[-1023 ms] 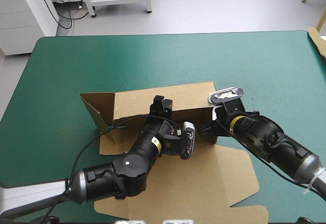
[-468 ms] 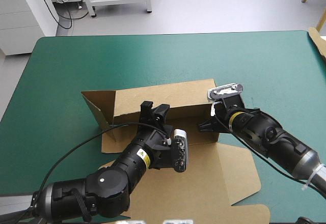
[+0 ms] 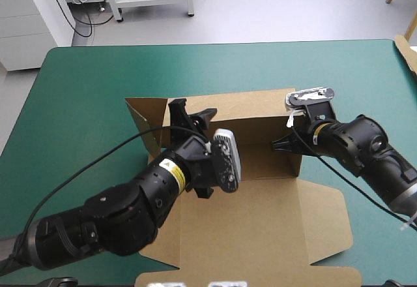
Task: Fold the box
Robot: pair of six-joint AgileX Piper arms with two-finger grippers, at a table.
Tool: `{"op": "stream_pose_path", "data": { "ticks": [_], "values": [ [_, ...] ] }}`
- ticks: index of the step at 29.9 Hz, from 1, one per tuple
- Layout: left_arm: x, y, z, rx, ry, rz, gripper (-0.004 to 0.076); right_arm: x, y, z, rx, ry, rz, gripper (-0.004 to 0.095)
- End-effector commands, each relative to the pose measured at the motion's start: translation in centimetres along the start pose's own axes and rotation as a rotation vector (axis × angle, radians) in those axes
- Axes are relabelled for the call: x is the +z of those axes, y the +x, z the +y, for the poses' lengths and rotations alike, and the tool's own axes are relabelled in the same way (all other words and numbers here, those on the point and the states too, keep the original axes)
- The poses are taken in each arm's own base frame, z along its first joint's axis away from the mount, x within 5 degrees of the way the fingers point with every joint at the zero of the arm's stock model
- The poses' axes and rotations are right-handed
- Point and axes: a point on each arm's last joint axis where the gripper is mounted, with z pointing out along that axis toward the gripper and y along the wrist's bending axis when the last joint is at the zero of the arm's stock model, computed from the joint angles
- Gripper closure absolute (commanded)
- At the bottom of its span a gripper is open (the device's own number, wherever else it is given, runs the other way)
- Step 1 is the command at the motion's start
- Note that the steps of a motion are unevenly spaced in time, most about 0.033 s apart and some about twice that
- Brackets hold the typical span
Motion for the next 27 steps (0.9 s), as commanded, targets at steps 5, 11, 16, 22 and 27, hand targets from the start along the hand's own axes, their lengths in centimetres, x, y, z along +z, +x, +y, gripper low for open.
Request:
{"op": "stream_pose_path", "data": {
  "ticks": [5, 11, 16, 22, 27],
  "values": [
    [1.7, 2.4, 5.6, -0.172, -0.037, 0.105, 0.0282, -1.4, -2.0, -3.7, 0.057, -0.014, -0.004, 0.0928],
    [2.7, 5.8, 8.5, -0.375, -0.042, 0.196, 0.0388, 1.5, -3.3, -6.1, 0.048, 0.019, 0.179, 0.0929],
    [1.5, 8.1, 10.1, -0.561, -0.086, 0.218, 0.0505, 4.9, -5.0, -6.7, 0.007, 0.016, 0.273, 0.0929],
    [-0.4, 11.1, 9.8, -0.751, -0.117, 0.222, 0.0667, 8.3, -7.4, -6.9, -0.016, 0.002, 0.289, 0.093],
    [-1.8, 14.2, 7.1, -0.795, -0.146, 0.251, 0.0731, 10.8, -8.4, -6.8, -0.013, -0.025, 0.306, 0.0929]
  ]
}}
